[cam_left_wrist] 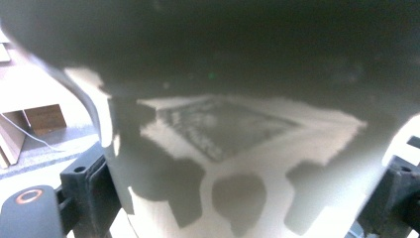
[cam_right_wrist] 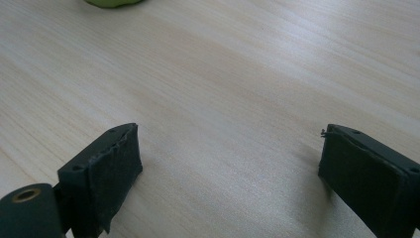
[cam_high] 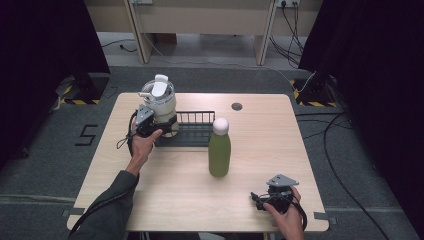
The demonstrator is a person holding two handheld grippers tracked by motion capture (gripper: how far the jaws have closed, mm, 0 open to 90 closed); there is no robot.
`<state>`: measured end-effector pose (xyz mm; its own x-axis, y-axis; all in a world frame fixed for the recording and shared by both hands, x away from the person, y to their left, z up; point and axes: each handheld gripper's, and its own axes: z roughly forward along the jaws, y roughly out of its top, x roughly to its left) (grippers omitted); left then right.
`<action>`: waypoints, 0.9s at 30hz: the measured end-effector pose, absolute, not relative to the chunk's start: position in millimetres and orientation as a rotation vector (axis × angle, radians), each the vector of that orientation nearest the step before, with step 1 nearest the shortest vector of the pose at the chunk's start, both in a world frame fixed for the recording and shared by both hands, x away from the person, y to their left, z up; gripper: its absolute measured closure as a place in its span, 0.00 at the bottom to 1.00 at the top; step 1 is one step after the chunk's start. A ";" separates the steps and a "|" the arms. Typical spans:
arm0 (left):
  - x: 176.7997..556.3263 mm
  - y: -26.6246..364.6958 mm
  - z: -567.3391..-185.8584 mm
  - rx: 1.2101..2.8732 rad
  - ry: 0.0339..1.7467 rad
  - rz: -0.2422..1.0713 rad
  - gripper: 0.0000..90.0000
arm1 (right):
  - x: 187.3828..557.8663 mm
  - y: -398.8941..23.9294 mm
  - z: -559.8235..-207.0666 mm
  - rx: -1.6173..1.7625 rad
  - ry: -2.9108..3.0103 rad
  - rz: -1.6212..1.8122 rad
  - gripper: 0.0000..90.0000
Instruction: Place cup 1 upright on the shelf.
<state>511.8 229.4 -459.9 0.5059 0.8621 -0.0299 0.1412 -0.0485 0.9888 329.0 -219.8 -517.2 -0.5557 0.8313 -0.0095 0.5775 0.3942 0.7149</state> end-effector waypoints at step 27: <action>509.1 225.6 -468.4 1.479 0.896 0.766 0.10 | 328.0 -219.0 -517.0 1.221 2.293 0.956 0.11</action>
